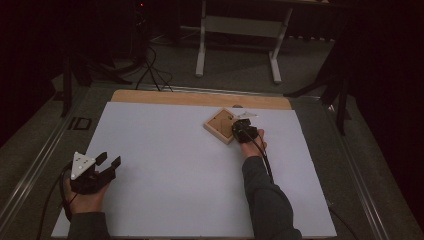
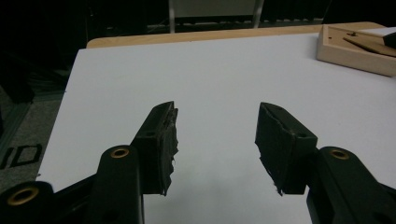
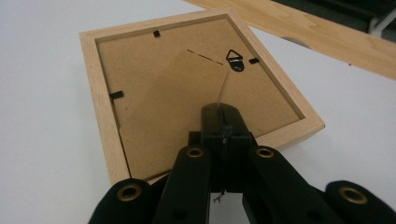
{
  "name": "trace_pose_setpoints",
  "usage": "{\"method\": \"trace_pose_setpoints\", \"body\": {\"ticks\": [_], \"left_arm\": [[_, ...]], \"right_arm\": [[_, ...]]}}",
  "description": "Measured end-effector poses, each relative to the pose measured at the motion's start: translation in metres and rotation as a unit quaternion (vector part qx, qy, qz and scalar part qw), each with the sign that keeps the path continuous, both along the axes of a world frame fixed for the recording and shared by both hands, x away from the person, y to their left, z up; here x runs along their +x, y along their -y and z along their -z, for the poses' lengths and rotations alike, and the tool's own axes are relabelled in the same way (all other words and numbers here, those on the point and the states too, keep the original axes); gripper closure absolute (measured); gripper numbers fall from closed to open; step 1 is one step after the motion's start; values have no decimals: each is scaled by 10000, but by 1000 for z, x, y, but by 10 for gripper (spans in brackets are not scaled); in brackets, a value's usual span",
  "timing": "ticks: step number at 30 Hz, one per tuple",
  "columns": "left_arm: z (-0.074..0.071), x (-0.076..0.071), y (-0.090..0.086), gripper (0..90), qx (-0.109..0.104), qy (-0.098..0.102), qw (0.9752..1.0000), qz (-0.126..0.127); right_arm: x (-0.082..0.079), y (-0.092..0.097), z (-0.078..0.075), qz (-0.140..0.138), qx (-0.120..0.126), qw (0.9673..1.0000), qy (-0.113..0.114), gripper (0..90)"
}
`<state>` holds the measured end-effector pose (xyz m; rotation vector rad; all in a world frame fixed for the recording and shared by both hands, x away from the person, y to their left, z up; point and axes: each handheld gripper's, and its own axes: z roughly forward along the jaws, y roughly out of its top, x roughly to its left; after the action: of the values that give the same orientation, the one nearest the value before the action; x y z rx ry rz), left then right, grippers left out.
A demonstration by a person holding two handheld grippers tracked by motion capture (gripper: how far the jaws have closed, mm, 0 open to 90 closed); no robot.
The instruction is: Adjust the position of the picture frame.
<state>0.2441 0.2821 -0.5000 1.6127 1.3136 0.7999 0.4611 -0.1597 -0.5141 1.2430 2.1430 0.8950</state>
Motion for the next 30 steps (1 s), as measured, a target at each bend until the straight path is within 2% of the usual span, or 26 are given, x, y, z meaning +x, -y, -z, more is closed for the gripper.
{"method": "trace_pose_setpoints", "body": {"ticks": [3, 8, 17, 24, 30], "left_arm": [[0, 0, 0, 477, -1, 0, 10000, -21], [0, -1, -1, 476, 5, 12, 10000, -38], [-2, -2, -2, 476, 2, 61, 10000, -46], [-3, -2, -2, 476, 18, 85, 9999, -58], [-3, -1, -1, 476, 41, 90, 9999, -39]], "right_arm": [[2, 0, -1, -1, 19, 10000, -93, 899], [0, -2, -3, 7, -110, 9998, -146, 900], [-10, -9, -6, -140, -306, 9992, -209, 900], [-20, -11, -6, -178, -95, 9993, -302, 900], [-28, -13, -5, -270, 207, 9984, -444, 900]]}}
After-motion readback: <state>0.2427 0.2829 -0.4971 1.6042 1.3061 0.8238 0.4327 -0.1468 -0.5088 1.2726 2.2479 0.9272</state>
